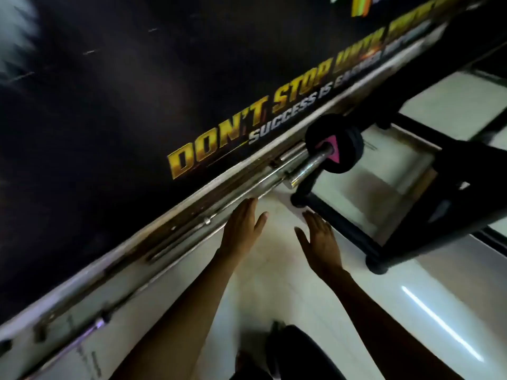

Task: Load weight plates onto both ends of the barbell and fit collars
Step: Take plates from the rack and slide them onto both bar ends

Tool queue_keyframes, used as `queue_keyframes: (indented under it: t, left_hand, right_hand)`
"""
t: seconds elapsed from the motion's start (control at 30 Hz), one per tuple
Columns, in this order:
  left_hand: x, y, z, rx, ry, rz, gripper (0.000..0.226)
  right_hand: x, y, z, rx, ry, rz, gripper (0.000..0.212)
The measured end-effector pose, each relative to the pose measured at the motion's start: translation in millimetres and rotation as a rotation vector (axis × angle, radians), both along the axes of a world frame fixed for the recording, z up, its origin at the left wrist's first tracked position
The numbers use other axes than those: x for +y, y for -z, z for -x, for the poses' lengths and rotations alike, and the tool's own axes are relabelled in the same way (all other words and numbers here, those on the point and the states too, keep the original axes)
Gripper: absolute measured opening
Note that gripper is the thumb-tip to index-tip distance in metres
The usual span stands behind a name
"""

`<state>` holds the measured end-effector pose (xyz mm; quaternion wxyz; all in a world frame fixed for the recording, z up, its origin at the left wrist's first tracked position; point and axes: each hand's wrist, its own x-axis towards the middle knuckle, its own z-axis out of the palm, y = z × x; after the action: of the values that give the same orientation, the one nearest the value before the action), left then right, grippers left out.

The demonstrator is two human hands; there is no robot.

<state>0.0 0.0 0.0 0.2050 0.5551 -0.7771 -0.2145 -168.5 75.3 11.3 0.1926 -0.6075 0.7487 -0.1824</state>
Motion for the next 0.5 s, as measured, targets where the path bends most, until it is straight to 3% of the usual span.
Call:
queue_keyframes:
  t: [0.5]
  left_hand:
    - [-242.4,56.3,124.2,-0.019,0.328,-0.095,0.049]
  right_hand:
    - [-223.3,49.1,78.5,-0.039,0.275,0.057,0.051]
